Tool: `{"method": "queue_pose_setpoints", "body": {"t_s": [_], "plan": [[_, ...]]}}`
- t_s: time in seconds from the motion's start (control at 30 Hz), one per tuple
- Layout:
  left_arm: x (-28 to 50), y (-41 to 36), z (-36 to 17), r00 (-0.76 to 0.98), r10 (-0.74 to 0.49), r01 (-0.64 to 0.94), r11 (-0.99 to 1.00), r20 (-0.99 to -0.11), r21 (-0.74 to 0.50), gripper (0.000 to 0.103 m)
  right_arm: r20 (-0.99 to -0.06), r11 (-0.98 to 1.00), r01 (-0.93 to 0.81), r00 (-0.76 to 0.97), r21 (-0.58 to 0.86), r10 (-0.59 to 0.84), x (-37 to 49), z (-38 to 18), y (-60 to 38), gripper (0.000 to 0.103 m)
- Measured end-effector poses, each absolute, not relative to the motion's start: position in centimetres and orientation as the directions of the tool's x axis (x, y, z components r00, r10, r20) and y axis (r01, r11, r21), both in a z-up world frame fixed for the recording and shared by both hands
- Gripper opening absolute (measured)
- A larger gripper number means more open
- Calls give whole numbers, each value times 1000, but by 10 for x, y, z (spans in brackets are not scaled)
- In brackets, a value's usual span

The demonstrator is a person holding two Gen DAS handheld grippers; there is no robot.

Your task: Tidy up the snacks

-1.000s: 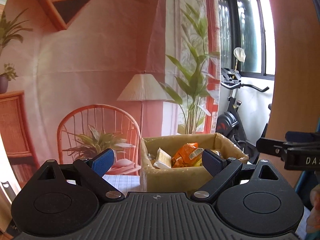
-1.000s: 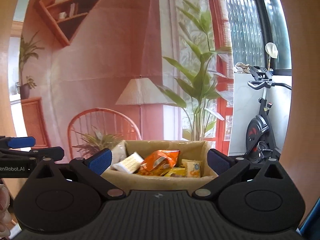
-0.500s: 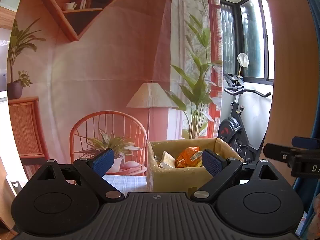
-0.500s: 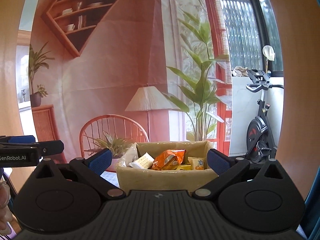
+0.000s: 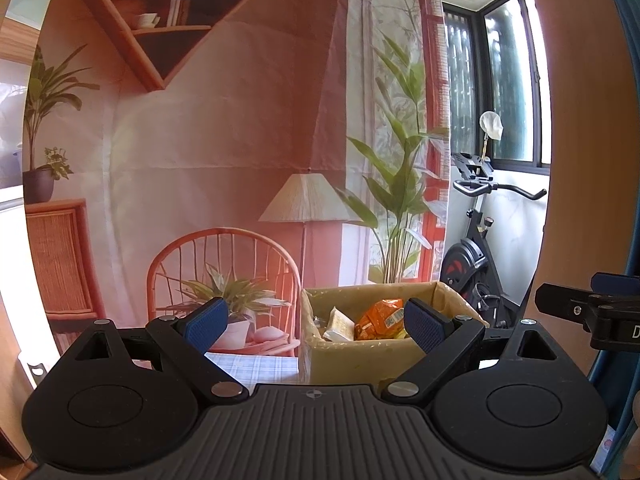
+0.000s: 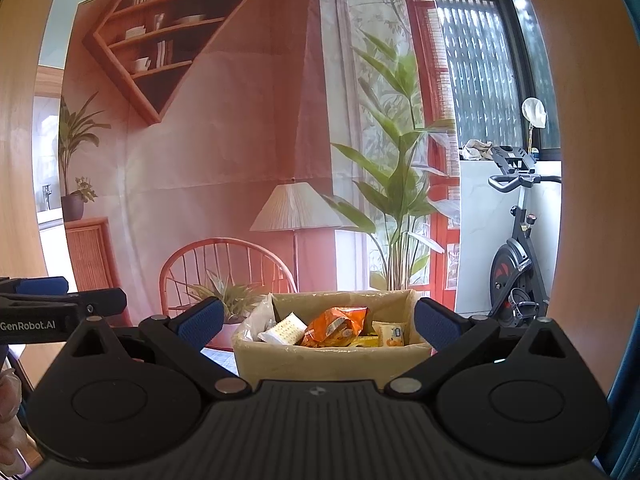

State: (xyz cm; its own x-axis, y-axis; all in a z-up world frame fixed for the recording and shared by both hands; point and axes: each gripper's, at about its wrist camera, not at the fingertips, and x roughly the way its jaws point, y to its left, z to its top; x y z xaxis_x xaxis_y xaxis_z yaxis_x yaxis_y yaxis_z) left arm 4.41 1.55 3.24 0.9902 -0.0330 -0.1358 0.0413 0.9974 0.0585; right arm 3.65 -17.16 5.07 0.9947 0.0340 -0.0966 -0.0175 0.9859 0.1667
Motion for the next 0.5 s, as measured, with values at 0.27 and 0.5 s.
{"method": "queue_pose_setpoints", "body": {"t_s": [0.27, 0.5], "plan": [[43, 17, 35, 990, -26, 33, 998, -135, 50, 96, -92, 986, -18, 995, 164, 33, 34, 52, -172, 103], [41, 18, 34, 990, -21, 28, 999, -141, 41, 96, -92, 987, -20, 995, 157, 35, 34, 54, -171, 103]]}}
